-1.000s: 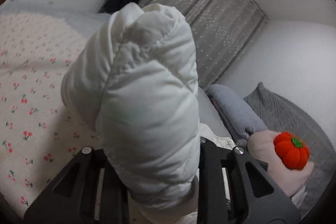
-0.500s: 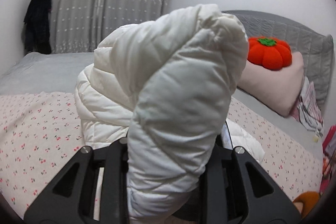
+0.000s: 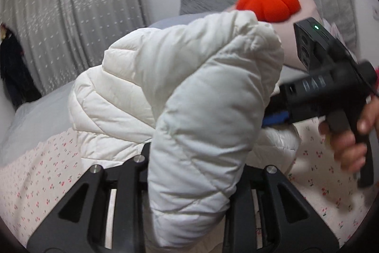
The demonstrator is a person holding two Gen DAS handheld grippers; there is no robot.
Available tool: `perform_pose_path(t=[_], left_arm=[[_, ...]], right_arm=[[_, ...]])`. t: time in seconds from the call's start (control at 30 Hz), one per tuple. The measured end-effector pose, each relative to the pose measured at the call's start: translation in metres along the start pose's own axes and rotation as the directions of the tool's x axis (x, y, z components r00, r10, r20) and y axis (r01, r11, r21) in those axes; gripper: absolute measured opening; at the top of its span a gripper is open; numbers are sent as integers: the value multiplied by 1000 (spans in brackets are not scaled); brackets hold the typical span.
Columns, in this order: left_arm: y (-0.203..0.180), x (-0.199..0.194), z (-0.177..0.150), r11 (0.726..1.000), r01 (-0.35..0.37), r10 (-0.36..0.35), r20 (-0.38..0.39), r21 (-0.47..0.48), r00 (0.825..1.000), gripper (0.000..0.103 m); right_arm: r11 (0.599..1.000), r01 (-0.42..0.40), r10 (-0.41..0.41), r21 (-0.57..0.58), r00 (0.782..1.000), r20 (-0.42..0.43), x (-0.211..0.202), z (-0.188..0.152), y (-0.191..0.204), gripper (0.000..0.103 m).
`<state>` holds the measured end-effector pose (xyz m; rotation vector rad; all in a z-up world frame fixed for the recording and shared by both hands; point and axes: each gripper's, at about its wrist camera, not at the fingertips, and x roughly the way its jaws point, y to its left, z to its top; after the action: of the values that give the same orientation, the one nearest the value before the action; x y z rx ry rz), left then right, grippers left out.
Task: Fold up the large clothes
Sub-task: 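Grasp the jacket edge with the left gripper and lift it, then fold the lifted jacket half over the body with the left gripper and release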
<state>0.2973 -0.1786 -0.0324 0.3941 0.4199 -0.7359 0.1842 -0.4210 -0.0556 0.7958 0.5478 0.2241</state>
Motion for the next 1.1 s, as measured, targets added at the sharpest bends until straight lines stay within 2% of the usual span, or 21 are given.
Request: perform_pose_path(t=[0.07, 0.17, 0.23, 0.27, 0.33, 0.4, 0.5, 0.6, 0.63, 0.67, 0.7, 0.77, 0.83, 0.93, 1.0, 1.1], left_arm=[[-24, 9, 2, 997, 22, -20, -21, 69, 1000, 31], [-58, 28, 0, 983, 69, -57, -77, 170, 995, 33], [-72, 36, -3, 975, 99, -80, -104, 197, 991, 34], [-76, 39, -4, 973, 105, -84, -111, 205, 990, 35], [-83, 40, -4, 968, 109, -84, -120, 227, 989, 35], [-88, 40, -6, 964, 108, -80, -125, 242, 989, 37], [-94, 40, -8, 960, 101, -69, -128, 262, 989, 38], [-96, 38, -8, 958, 89, -55, -132, 274, 990, 38], [-97, 38, -8, 957, 87, -51, -133, 277, 990, 38], [-97, 37, -7, 957, 84, -48, -134, 278, 990, 39], [-97, 36, -7, 957, 82, -46, -135, 277, 990, 40], [-100, 28, -8, 959, 82, -46, -134, 273, 990, 42], [-99, 19, -6, 960, 87, -53, -132, 267, 990, 45], [-92, 1, -3, 958, 146, -111, -152, 247, 982, 52], [-80, -14, 1, 952, 209, -172, -174, 222, 970, 52], [-59, -36, 10, 943, 294, -264, -189, 155, 946, 52]], right_arm=[[996, -37, 41, 87, 999, -37, 4, -2, -30, 50], [988, -82, 90, 129, 994, -55, 1, -2, -59, 43], [975, -129, 138, 179, 990, -40, -14, -1, -74, 42], [974, -130, 138, 186, 990, -27, -24, 16, -88, 42], [977, -108, 103, 184, 994, 40, -61, 26, -105, 43], [973, -113, 89, 199, 988, 125, -89, 31, -112, 59], [957, -216, 184, 192, 968, 171, -104, 43, -109, 62], [972, -222, 209, 75, 965, 158, -102, 55, -70, 62], [973, -227, 221, 28, 963, 152, -82, 60, -46, 58], [972, -231, 233, -31, 961, 146, -72, 57, -20, 39], [972, -222, 231, -80, 964, 130, -66, 58, -4, 25], [976, -168, 178, -138, 982, 65, -46, 62, 13, 21], [986, -60, 64, -157, 998, 15, -26, 65, 14, 18], [980, 69, -80, -188, 995, -51, 18, 66, -7, 7], [975, 90, -107, -205, 992, -71, 31, 59, -19, 4], [979, 64, -79, -191, 994, -72, 28, 52, -35, 3]])
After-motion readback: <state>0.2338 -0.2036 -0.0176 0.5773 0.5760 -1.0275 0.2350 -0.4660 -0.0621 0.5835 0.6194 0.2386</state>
